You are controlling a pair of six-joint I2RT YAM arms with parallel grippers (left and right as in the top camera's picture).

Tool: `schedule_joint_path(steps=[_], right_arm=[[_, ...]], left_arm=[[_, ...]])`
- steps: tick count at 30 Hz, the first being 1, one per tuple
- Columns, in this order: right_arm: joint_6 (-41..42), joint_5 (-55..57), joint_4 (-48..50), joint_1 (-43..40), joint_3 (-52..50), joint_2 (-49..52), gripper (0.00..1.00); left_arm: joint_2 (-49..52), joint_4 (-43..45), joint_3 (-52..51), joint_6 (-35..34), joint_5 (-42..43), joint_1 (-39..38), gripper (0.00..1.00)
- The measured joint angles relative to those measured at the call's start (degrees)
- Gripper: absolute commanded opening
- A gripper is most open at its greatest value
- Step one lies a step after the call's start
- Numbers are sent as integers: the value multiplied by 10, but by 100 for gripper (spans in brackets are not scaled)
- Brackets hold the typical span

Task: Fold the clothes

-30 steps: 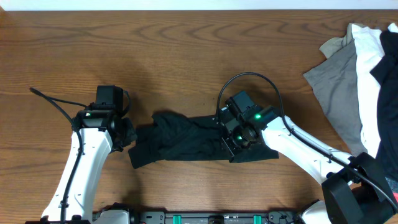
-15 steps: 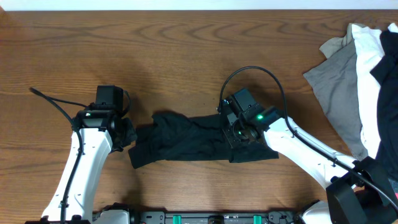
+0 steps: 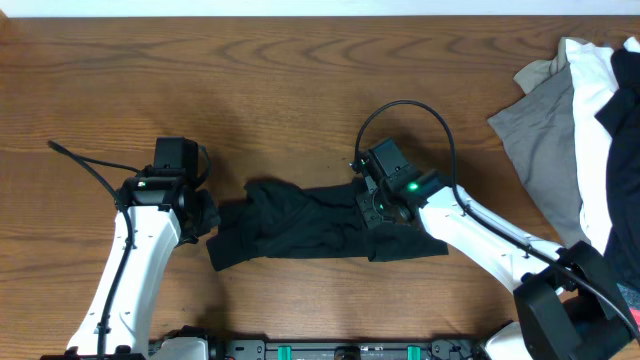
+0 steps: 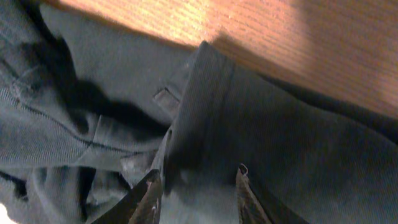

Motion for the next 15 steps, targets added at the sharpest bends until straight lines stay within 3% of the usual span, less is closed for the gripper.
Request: schedule_joint_path(steps=[6,10,15], right_arm=[[2,1,9,0,0,31,33],[3,2,13,0,0,51,2],[20,4,14,0,1,53,1]], left_arm=[[0,0,0,0,0,0,10],[0,0,0,0,0,0,10],[0,0,0,0,0,0,10]])
